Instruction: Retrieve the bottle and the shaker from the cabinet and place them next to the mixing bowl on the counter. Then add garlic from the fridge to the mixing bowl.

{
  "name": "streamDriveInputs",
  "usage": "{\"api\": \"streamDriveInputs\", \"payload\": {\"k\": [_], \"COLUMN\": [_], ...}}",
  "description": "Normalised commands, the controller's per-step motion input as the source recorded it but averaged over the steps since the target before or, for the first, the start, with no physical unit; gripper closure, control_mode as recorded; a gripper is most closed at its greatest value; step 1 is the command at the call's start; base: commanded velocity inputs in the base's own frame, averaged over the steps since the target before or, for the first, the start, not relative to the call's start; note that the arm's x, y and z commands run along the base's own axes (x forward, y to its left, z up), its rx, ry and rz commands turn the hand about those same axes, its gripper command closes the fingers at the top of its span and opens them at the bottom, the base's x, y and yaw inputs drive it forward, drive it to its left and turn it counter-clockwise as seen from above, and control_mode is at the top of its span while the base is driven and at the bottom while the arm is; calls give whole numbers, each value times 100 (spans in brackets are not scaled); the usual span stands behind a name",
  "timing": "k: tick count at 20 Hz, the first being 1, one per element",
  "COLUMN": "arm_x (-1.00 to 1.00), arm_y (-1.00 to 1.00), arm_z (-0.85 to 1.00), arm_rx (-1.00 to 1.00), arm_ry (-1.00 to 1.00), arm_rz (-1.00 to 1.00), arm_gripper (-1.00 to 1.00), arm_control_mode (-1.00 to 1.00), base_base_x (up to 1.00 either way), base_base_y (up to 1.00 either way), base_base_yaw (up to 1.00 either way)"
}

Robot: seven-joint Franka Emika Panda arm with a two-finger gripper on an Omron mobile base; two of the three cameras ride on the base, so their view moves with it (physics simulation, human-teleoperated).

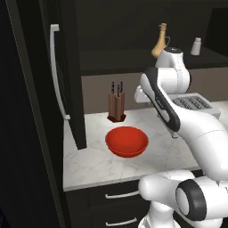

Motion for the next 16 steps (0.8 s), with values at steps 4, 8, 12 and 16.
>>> {"api": "streamDriveInputs", "payload": {"k": [4,8,12,16], "arm_x": [-19,-46,-39,-24], "arm_y": [-4,-62,-100,-95], "arm_z": [0,24,62,74], "arm_rx": [0,9,14,11], "arm_ry": [-9,-31,-28,-26], "arm_rz": [-1,-3,0,0], "arm_gripper": [-100,-100,-100,-100], "arm_control_mode": [-100,-100,-100,-100], "base_base_x": [0,0,0,0], "base_base_y": [0,0,0,0], "base_base_yaw": [0,0,0,0]}}
